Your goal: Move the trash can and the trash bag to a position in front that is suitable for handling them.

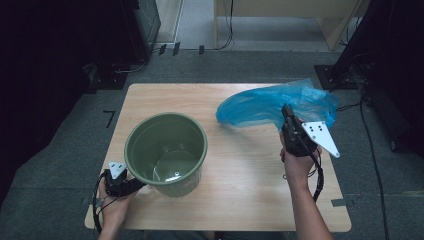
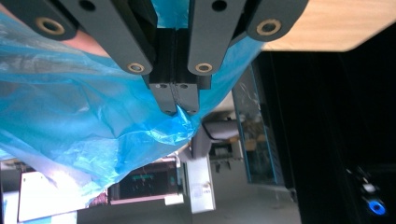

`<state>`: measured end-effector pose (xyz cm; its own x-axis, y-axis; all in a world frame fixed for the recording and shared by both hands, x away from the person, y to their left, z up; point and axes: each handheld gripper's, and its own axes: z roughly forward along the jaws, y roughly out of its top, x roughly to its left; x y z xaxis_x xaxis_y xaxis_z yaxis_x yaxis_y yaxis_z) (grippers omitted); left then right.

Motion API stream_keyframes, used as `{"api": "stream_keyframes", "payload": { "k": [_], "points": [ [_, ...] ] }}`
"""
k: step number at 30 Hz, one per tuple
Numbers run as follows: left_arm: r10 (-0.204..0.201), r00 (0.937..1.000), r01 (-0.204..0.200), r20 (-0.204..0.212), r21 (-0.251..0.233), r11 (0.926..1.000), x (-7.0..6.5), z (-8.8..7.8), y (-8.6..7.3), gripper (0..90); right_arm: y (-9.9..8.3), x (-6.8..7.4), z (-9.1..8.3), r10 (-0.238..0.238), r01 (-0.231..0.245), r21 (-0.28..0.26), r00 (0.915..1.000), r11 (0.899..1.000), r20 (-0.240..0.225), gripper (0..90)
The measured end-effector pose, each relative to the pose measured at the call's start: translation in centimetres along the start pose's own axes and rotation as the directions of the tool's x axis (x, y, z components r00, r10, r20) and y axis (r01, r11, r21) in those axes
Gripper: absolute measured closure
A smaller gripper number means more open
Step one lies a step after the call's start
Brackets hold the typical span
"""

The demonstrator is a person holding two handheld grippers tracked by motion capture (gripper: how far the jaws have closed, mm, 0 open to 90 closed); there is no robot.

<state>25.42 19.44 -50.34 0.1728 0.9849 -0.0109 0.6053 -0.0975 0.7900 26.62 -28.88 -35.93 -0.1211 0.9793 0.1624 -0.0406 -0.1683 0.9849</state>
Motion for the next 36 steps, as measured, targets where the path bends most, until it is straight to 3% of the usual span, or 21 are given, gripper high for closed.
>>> {"api": "stream_keyframes", "payload": {
  "k": [10,13,15,16,20,22,23,25,28,32,35,36],
  "points": [
    [0.039,0.999,-0.039,0.024,0.0,0.9993,-2.1,0.7,0.6,17.1,5.5,1.5,-2.0,0.012,-0.016,-0.121,0.9992,0.993,-0.038,90.0],
    [0.054,0.9979,-0.054,0.035,-0.002,0.9986,-2.9,1.0,0.7,17.1,8.0,2.3,-2.8,-0.013,0.002,-0.18,0.9983,0.984,-0.056,90.0],
    [0.056,0.9977,-0.056,0.039,-0.004,0.9984,-3.1,1.1,0.7,17.1,8.6,2.4,-3.1,-0.013,0.001,-0.196,0.9981,0.981,-0.06,90.0],
    [0.065,0.9969,-0.065,0.044,0.0,0.9979,-3.4,1.1,0.8,17.1,9.8,2.6,-3.7,-0.012,-0.003,-0.229,0.9978,0.973,-0.065,90.0],
    [0.078,0.996,-0.078,0.044,-0.003,0.9969,-3.8,1.3,0.8,17.1,11.3,2.8,-4.4,0.01,-0.03,-0.257,0.9969,0.966,-0.077,90.0],
    [0.078,0.9959,-0.078,0.046,-0.002,0.997,-4.0,1.4,0.8,17.1,12.3,3.2,-5.0,0.019,-0.039,-0.276,0.9969,0.96,-0.076,90.0],
    [0.08,0.9956,-0.08,0.05,0.0,0.9968,-4.3,1.5,0.9,17.1,13.3,3.6,-5.6,0.014,-0.039,-0.304,0.9963,0.952,-0.085,90.0],
    [0.079,0.9956,-0.079,0.051,-0.001,0.9969,-4.4,1.5,0.9,17.1,13.8,3.8,-5.9,0.014,-0.042,-0.316,0.9959,0.948,-0.089,90.0],
    [0.09,0.9941,-0.091,0.06,0.001,0.9959,-5.0,1.7,0.9,17.1,15.5,4.3,-6.9,0.036,-0.079,-0.332,0.9902,0.94,-0.135,90.0],
    [0.095,0.993,-0.095,0.071,0.003,0.9954,-5.6,1.9,1.0,17.1,16.5,4.9,-7.7,0.025,-0.084,-0.357,0.9858,0.931,-0.166,90.0],
    [0.098,0.9922,-0.099,0.077,0.002,0.9951,-5.9,1.9,1.0,17.1,16.7,5.2,-8.1,0.02,-0.085,-0.36,0.9832,0.929,-0.181,90.0],
    [0.106,0.9913,-0.106,0.079,0.002,0.9944,-6.1,2.0,1.1,17.1,16.5,5.4,-8.3,0.037,-0.114,-0.339,0.9737,0.934,-0.225,90.0]
  ]
}}
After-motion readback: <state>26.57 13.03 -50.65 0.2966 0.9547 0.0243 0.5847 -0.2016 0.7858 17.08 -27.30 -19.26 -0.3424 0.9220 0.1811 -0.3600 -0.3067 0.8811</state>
